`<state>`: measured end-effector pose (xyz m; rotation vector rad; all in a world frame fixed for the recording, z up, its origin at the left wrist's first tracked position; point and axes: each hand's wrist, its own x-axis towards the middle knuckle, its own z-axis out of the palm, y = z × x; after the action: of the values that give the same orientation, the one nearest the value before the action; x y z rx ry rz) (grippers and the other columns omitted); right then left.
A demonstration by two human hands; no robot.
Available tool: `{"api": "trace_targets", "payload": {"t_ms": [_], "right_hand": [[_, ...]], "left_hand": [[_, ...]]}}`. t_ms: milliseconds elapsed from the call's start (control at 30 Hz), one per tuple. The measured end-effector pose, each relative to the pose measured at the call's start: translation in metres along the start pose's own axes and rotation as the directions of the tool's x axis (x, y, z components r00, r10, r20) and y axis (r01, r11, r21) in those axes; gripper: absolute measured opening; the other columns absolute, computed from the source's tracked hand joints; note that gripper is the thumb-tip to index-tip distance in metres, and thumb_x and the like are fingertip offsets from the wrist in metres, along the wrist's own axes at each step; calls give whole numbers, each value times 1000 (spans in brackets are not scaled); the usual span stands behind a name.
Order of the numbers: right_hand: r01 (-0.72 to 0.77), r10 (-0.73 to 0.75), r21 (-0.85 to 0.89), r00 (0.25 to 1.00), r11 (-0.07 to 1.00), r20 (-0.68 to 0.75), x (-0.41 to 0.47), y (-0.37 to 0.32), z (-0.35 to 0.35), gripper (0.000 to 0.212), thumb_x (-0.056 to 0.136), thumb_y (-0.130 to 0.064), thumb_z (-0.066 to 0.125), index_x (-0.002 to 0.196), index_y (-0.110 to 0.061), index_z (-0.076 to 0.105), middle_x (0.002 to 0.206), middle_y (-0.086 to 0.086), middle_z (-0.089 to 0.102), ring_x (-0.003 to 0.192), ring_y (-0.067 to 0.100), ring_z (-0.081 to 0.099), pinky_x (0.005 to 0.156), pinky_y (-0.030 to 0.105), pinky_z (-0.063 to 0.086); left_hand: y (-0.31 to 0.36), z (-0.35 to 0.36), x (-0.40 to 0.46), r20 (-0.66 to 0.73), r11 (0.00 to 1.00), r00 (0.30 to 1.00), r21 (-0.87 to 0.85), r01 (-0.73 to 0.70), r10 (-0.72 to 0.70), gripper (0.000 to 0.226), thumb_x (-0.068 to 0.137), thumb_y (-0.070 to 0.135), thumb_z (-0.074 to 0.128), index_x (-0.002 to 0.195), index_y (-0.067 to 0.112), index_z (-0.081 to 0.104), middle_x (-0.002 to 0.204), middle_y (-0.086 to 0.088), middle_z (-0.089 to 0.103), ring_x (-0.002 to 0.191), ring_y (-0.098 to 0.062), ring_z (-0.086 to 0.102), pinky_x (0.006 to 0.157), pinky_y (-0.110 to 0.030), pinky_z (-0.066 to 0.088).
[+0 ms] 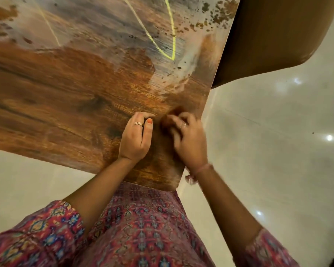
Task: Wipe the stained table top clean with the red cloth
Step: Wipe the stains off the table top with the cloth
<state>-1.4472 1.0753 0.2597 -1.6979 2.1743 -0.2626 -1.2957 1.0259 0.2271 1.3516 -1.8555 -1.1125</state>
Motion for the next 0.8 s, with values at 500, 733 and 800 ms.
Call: {"api": "trace_targets", "payload": {"t_ms": [500, 733, 800], "right_hand": [[-325, 318, 9, 918, 946, -235, 205, 28, -38, 38, 94, -35, 52, 125, -14, 59, 131, 7, 49, 121, 23, 48, 98, 24, 35], [144, -144, 16, 989, 989, 35, 20, -14, 5, 34, 91, -23, 56, 124, -27, 62, 120, 2, 60, 103, 23, 54, 86, 28, 40], [179, -176, -55, 983, 982, 61, 35, -10, -3, 32, 91, -29, 56, 123, -30, 63, 118, -1, 61, 99, 23, 55, 77, 32, 41]], "left_hand": [[-7, 2, -1, -53, 998, 999, -69, 4, -8, 32, 98, 25, 34, 104, 7, 59, 99, 4, 55, 90, -16, 57, 81, -24, 44], [-8, 3, 1, -145, 982, 987, -183, 49, -76, 36, 98, 29, 33, 112, 5, 55, 103, -4, 57, 90, -19, 59, 80, -29, 49], [-7, 3, 2, -139, 979, 987, -197, 57, -85, 36, 98, 30, 33, 110, 5, 56, 99, -5, 57, 84, -15, 59, 74, -35, 51]]}}
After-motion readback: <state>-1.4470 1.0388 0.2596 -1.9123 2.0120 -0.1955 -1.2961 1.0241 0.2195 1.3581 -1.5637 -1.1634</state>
